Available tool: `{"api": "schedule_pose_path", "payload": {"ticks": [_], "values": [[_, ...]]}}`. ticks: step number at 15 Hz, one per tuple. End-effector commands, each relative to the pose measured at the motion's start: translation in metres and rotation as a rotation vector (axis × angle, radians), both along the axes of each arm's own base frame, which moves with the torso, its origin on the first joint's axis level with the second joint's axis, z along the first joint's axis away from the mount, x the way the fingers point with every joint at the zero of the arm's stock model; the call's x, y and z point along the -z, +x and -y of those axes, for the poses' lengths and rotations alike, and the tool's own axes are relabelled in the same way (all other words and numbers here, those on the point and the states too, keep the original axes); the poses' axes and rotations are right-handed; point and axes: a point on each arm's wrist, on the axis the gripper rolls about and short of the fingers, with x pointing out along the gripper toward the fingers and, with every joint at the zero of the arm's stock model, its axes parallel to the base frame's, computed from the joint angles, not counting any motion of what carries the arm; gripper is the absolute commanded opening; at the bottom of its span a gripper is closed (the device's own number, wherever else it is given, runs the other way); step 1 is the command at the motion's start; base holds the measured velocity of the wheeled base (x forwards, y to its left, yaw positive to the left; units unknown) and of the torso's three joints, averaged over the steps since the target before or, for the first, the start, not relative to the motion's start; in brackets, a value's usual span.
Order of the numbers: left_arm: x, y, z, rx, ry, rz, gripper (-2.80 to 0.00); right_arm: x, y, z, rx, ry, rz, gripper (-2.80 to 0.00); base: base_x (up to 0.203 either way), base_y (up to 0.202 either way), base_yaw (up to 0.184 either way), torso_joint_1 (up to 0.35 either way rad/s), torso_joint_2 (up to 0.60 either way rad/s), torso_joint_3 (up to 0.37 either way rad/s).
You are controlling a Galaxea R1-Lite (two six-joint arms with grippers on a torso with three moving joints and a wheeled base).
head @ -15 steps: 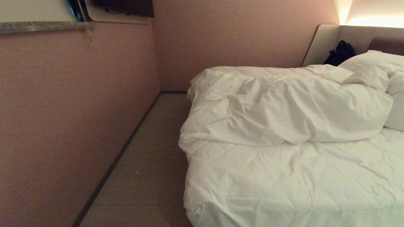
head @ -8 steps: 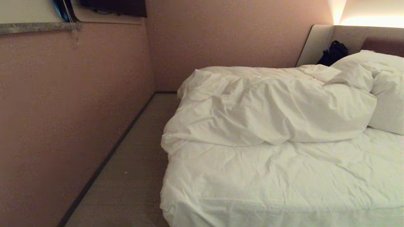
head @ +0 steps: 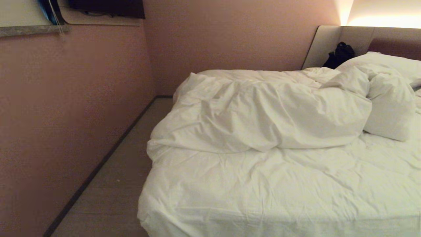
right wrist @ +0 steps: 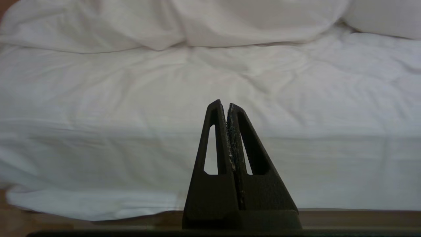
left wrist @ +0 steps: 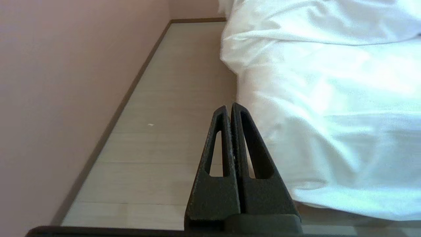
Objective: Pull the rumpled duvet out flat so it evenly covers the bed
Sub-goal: Hold the folded corner of the quilt
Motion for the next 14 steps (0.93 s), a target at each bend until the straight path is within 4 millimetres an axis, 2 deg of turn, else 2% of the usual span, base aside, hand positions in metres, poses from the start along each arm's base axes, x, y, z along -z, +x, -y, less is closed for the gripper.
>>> {"api": "schedule_pose_path", "payload": {"ticks": [1,14], "values": [[-0.0001,0.0001,0.0000,0.001,0.001,-0.001,-2.80,0.0000,0.0001,0.0000,0.000,0.000,-0.001,-2.80,0.000,-0.194,-0.001,0.006,0.00,0.006],[-0.0002,0.0000,0.0000,0.001,-0.001,0.002,-2.80,0.0000,0.0001,0.0000,0.000,0.000,-0.001,-2.80,0.000,-0.190,0.000,0.001,0.00,0.002]]}}
